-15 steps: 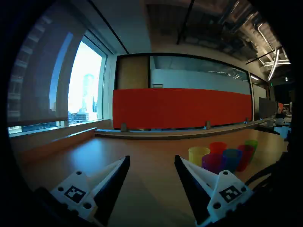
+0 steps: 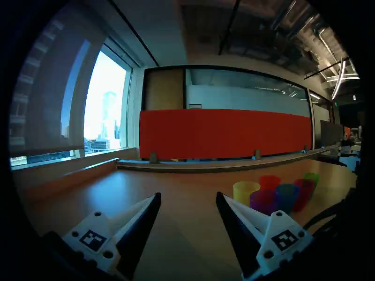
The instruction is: Pour water
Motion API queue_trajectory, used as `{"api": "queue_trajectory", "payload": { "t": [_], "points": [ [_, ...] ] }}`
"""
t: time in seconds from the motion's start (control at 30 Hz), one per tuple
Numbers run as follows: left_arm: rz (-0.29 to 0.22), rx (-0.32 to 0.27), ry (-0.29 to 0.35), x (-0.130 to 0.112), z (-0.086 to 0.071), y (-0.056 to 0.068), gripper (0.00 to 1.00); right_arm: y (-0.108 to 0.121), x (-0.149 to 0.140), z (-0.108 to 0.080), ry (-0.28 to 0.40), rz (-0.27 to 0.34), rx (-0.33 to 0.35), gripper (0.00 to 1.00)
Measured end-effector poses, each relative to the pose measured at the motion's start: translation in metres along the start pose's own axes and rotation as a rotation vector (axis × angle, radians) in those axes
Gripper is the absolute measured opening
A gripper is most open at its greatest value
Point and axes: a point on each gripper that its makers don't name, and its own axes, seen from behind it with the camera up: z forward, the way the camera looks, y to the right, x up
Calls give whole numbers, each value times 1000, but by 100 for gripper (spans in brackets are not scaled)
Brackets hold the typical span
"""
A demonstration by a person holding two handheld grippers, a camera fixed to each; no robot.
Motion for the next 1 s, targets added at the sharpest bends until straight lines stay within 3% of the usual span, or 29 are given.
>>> {"api": "queue_trajectory", "payload": {
  "t": [0.77,1.0],
  "points": [
    [2,-10,-9,2,0,3,86,-1,-1,2,-3,0,6,100],
    [-7,-37,-7,26,4,10,86,-11,18,4,-7,14,40,100]
  ]
}}
